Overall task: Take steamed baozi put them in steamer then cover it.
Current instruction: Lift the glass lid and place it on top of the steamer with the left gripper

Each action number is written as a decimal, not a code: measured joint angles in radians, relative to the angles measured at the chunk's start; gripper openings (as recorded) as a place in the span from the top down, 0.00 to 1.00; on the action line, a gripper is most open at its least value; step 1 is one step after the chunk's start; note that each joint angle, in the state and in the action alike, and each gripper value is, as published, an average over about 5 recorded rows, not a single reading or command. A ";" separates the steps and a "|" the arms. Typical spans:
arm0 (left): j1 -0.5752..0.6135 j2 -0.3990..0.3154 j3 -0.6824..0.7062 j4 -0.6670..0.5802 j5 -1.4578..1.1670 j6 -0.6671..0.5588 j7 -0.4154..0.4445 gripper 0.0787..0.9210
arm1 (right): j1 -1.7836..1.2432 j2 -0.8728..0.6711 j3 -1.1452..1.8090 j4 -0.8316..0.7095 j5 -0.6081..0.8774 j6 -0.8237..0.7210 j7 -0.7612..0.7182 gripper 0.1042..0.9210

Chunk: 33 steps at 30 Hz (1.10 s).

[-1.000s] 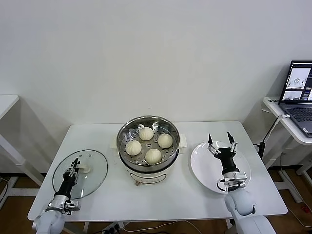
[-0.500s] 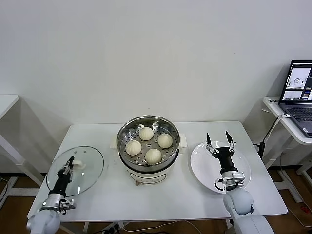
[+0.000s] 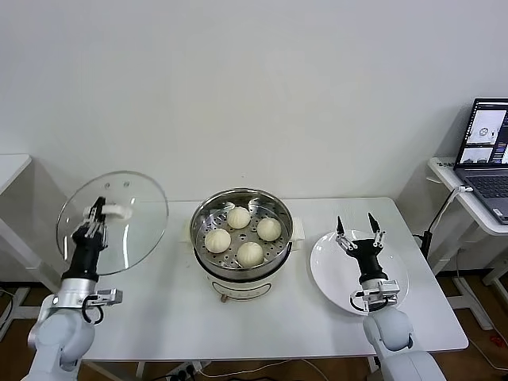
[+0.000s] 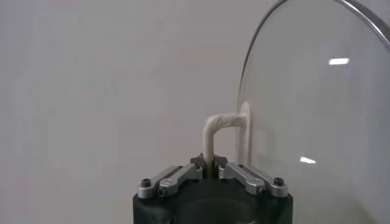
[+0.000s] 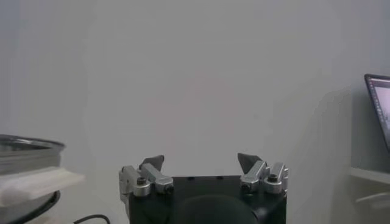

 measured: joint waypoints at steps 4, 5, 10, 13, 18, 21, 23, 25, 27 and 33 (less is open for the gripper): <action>-0.018 -0.021 0.094 -0.097 -0.005 0.081 0.054 0.87 | 0.000 0.004 0.002 -0.004 -0.003 -0.002 0.000 0.12; -0.024 -0.027 0.123 -0.114 -0.005 0.103 0.068 0.87 | 0.000 0.005 0.002 -0.006 -0.005 -0.003 0.000 0.12; -0.066 -0.065 0.278 -0.162 0.005 0.210 0.140 0.87 | 0.001 0.015 0.005 -0.015 -0.012 -0.011 0.000 0.12; -0.098 -0.091 0.365 -0.166 0.026 0.270 0.186 0.87 | 0.002 0.021 0.008 -0.021 -0.018 -0.013 0.001 0.12; -0.149 -0.135 0.470 -0.148 0.097 0.350 0.273 0.87 | 0.004 0.033 0.009 -0.030 -0.027 -0.015 0.000 0.12; -0.175 -0.159 0.512 -0.129 0.149 0.383 0.324 0.87 | 0.007 0.039 0.009 -0.037 -0.033 -0.015 -0.002 0.12; -0.190 -0.175 0.535 -0.115 0.182 0.399 0.352 0.87 | 0.010 0.043 0.009 -0.043 -0.036 -0.015 -0.003 0.12; -0.204 -0.188 0.557 -0.101 0.212 0.410 0.375 0.87 | 0.012 0.047 0.010 -0.047 -0.039 -0.014 -0.004 0.12; -0.216 -0.201 0.575 -0.085 0.240 0.418 0.394 0.87 | 0.013 0.048 0.011 -0.051 -0.042 -0.014 -0.004 0.12; -0.246 -0.231 0.613 -0.039 0.300 0.436 0.432 0.87 | 0.010 0.049 0.019 -0.056 -0.047 -0.012 -0.006 0.12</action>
